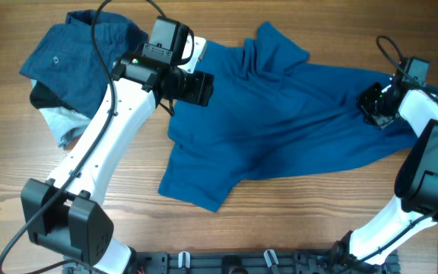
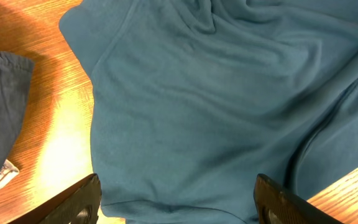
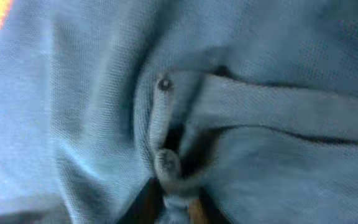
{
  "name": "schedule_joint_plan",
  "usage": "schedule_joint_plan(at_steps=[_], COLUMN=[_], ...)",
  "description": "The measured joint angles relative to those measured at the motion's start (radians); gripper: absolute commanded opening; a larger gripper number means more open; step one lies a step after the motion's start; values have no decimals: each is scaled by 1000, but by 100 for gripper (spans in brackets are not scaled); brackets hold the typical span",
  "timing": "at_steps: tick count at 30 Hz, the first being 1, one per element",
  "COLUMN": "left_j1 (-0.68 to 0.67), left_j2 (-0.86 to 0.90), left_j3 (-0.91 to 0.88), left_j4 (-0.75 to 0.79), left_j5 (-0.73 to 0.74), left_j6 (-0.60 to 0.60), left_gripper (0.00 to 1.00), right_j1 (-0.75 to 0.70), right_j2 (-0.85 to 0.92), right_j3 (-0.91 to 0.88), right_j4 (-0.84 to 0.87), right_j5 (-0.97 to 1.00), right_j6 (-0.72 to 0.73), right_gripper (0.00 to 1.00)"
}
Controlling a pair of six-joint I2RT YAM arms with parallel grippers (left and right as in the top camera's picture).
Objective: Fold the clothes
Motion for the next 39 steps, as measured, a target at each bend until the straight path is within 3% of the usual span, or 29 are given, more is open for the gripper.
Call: schedule_joint_plan(at_steps=[5, 6, 7, 10, 12, 14, 16, 19, 22, 23, 25, 26, 32, 39], left_j1=[0, 0, 0, 0, 0, 0, 0, 0, 0, 0, 0, 0, 0, 0], left_j2=[0, 0, 0, 0, 0, 0, 0, 0, 0, 0, 0, 0, 0, 0], left_j3=[0, 0, 0, 0, 0, 0, 0, 0, 0, 0, 0, 0, 0, 0], left_j4=[0, 0, 0, 0, 0, 0, 0, -1, 0, 0, 0, 0, -7, -8], left_j5=[0, 0, 0, 0, 0, 0, 0, 0, 0, 0, 0, 0, 0, 0], left_j6=[0, 0, 0, 0, 0, 0, 0, 0, 0, 0, 0, 0, 0, 0], left_gripper=[78, 78, 78, 78, 78, 78, 78, 78, 78, 78, 78, 78, 79, 80], right_j1=[-31, -43, -53, -82, -87, -87, -87, -87, -87, -87, -87, -87, -108, -214], right_j2=[-19, -43, -68, -200, -265, -276, -275, -272, -238, -212, -147, -127, -114, -375], right_j3=[14, 14, 14, 14, 14, 14, 14, -2, -24, -25, -26, -27, -30, -28], right_j4=[-110, -146, -169, -207, -231, -253, -256, -198, -149, -134, -106, -95, -165, -407], right_j5=[0, 0, 0, 5, 11, 16, 23, 47, 60, 61, 56, 43, 14, 75], right_j6=[-20, -29, -37, -73, -84, -95, -104, -98, -87, -82, -73, -69, -68, -81], right_gripper=[4, 6, 13, 15, 49, 62, 66, 64, 53, 46, 11, 4, 4, 4])
